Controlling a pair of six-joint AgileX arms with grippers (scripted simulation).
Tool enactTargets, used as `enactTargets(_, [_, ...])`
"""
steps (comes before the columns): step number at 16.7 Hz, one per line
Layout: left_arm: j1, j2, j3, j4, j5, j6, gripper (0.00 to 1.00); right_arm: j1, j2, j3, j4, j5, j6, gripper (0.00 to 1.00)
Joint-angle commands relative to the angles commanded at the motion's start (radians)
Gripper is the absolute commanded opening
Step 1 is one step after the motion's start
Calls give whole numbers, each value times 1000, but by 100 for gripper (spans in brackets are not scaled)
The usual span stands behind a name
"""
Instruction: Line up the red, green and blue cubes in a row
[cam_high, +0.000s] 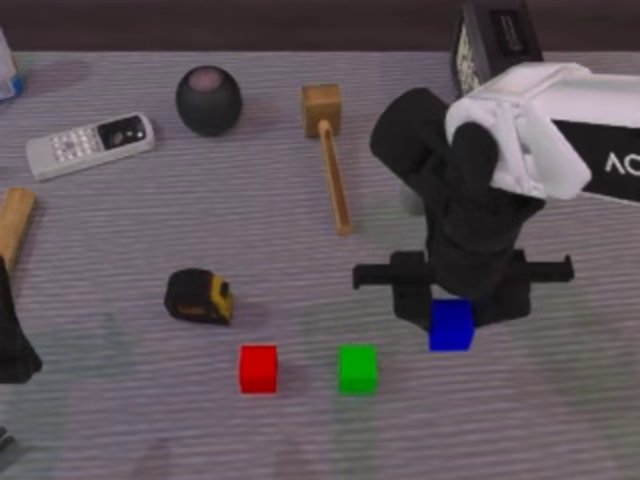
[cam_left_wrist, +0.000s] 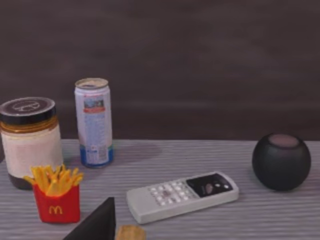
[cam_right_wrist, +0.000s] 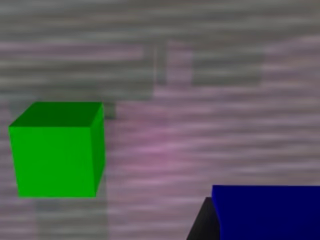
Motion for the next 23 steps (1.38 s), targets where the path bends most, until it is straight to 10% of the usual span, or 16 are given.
enactTargets(10, [0, 0, 0, 0, 0, 0, 100, 5, 84, -129, 216, 2, 10, 0])
enactTargets(23, [0, 0, 0, 0, 0, 0, 100, 5, 84, -129, 216, 2, 10, 98])
